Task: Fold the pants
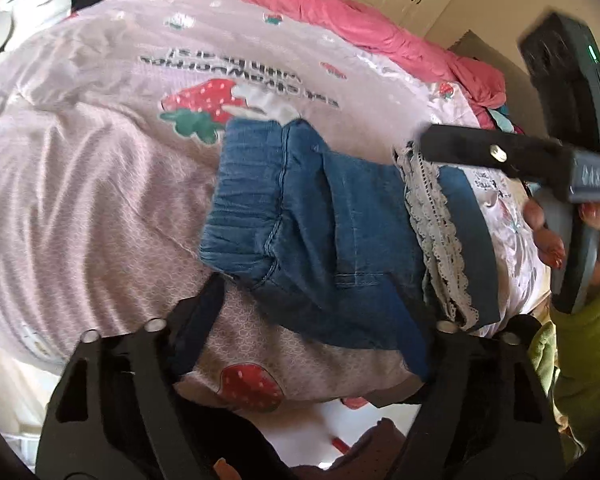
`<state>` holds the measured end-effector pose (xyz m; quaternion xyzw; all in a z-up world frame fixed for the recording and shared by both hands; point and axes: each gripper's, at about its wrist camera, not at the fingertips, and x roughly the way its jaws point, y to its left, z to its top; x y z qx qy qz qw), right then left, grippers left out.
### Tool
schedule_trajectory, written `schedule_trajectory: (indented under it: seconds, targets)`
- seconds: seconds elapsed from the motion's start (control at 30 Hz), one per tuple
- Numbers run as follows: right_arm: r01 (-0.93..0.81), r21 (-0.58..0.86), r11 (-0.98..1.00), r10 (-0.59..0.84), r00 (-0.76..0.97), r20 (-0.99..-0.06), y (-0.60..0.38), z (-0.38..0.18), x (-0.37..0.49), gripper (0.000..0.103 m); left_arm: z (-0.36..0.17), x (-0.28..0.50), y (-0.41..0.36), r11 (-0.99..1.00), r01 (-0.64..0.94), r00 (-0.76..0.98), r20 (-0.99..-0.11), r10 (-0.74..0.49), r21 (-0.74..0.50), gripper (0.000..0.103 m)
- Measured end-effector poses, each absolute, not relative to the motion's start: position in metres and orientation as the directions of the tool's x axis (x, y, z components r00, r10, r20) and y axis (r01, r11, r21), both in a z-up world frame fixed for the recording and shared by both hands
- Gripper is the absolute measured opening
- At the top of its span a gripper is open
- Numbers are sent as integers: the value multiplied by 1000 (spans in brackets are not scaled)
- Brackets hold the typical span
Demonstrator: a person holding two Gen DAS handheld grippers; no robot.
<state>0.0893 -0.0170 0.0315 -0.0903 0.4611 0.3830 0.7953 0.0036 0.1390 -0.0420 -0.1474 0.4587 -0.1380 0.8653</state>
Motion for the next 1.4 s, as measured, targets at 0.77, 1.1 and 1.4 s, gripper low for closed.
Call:
schedule_trajectory:
  seconds: [0.77, 1.1, 1.4]
  targets:
    - [-757, 373, 537, 633, 69, -771, 43, -11, 121, 35, -55, 0, 148, 851, 94, 534, -695, -482, -518, 70]
    - [-740, 484, 468, 781, 89, -618, -33, 34, 114, 35, -31, 18, 107, 778, 194, 519, -611, -598, -598, 73]
    - [-701, 482, 526, 793, 200, -576, -109, 47, 114, 47, 0, 19, 39, 751, 357, 485, -577, -657, -556, 73]
